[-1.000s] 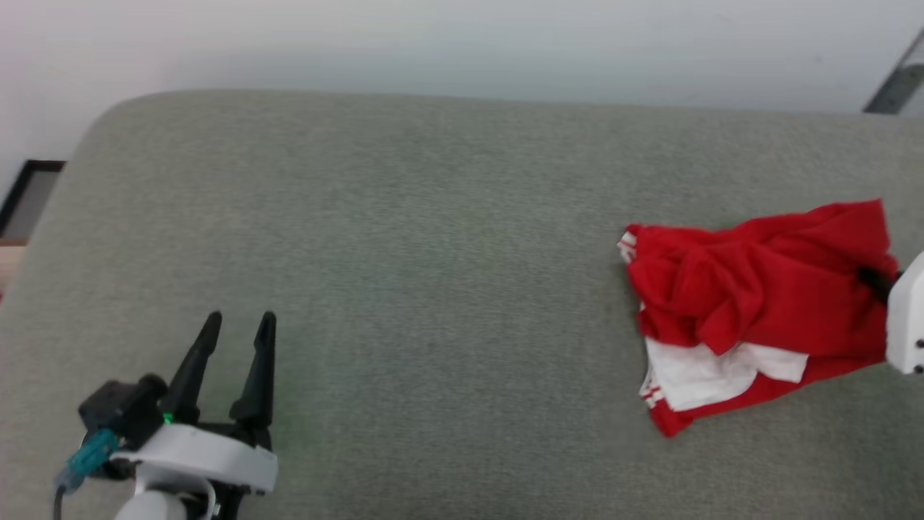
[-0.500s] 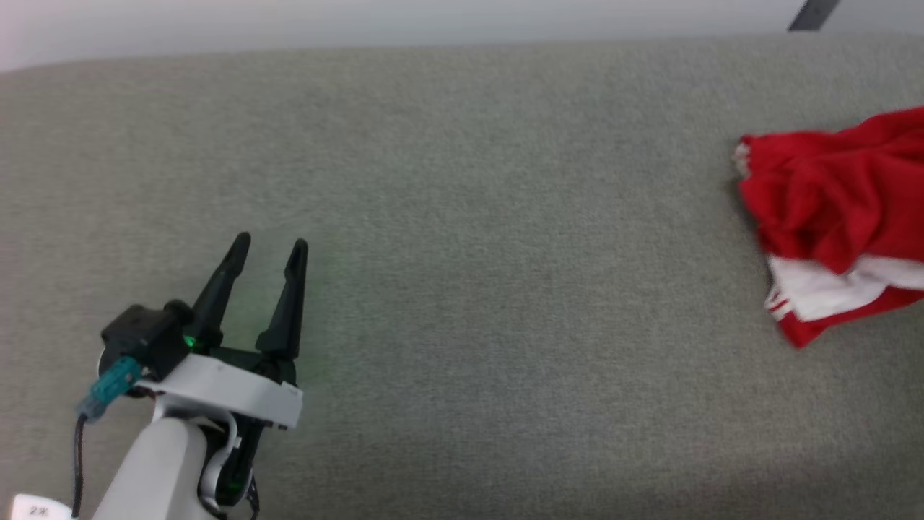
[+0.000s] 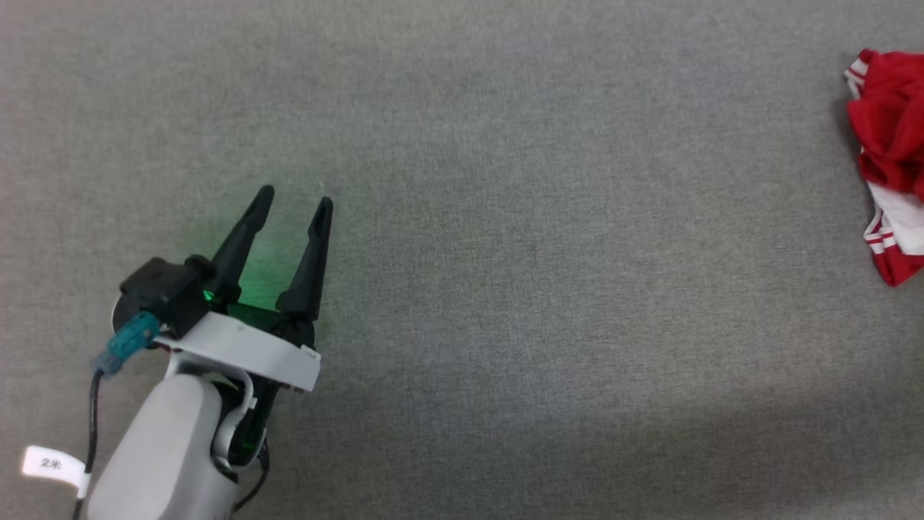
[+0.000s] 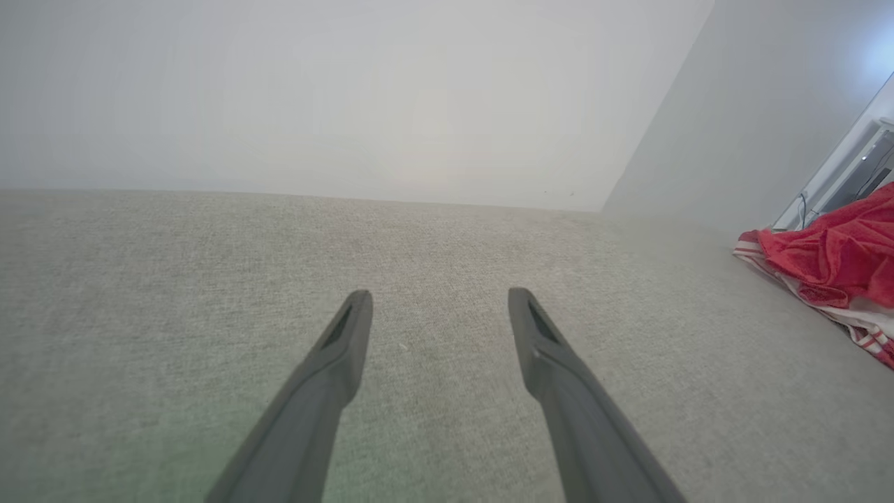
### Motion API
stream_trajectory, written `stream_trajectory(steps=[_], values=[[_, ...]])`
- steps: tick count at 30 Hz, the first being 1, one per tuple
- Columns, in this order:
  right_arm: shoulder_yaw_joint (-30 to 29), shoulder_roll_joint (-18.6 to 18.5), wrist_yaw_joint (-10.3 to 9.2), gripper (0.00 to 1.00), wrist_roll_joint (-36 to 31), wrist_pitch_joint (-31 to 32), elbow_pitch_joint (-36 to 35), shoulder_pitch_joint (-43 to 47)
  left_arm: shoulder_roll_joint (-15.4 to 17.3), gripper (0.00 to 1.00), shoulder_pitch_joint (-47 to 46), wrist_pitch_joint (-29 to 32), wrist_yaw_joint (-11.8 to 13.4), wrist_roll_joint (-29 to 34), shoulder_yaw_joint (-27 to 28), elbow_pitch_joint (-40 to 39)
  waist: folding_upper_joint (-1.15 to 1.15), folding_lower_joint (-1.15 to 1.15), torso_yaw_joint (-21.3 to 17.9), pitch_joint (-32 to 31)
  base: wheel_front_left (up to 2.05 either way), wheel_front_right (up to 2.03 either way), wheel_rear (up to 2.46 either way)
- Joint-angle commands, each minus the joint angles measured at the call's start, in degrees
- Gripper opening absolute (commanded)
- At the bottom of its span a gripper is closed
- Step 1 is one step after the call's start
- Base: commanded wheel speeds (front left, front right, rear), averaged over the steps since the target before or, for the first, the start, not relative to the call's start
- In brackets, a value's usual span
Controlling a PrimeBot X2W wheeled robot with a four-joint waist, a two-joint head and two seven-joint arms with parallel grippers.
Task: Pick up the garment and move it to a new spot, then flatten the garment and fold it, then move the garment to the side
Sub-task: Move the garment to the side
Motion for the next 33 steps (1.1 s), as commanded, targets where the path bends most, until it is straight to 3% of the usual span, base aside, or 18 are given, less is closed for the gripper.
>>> stream_trajectory(steps=[1,7,18,21,22,23,33], values=[[0.76,0.52,-0.10,0.00,-0.91,-2.64,1.67,-1.48,0.29,1.00,-1.23,0.05,-0.16,-0.24,-0.55,0.17,0.00,0.00,0.35,2.12,0.00,0.00,0.00],[2.21,2.70,-0.10,0.00,-3.49,-7.50,8.58,-4.23,0.38,1.00,-2.93,0.06,-0.16,-0.57,-1.88,0.71,0.00,0.00,1.51,3.94,0.00,0.00,0.00],[3.27,6.70,-0.10,0.00,-3.49,-10.85,18.23,-7.27,0.40,1.00,-4.13,0.06,-0.16,-1.03,-2.46,1.39,0.00,0.00,3.10,5.08,0.00,0.00,0.00],[3.23,7.27,-0.10,0.31,-3.33,-12.55,20.13,-8.37,0.44,1.00,-3.88,0.06,-0.16,-1.23,-2.10,1.49,0.00,0.00,3.22,4.84,0.00,0.00,0.00],[3.46,7.29,-0.10,0.61,-3.49,-13.09,20.72,-8.69,0.47,1.00,-3.70,0.05,-0.16,-1.31,-1.92,1.48,0.00,0.00,3.20,4.69,0.00,0.00,0.00],[3.63,7.22,-0.10,0.97,-3.57,-13.62,21.29,-8.97,0.49,1.00,-3.49,0.05,-0.16,-1.34,-1.72,1.48,0.00,0.00,3.20,4.47,0.00,0.00,0.00],[5.73,7.62,-0.10,1.00,0.01,-17.18,25.39,-9.74,0.80,1.00,-0.53,0.06,-0.17,-1.41,0.74,1.12,0.00,0.00,3.10,0.45,0.00,0.00,0.00]])
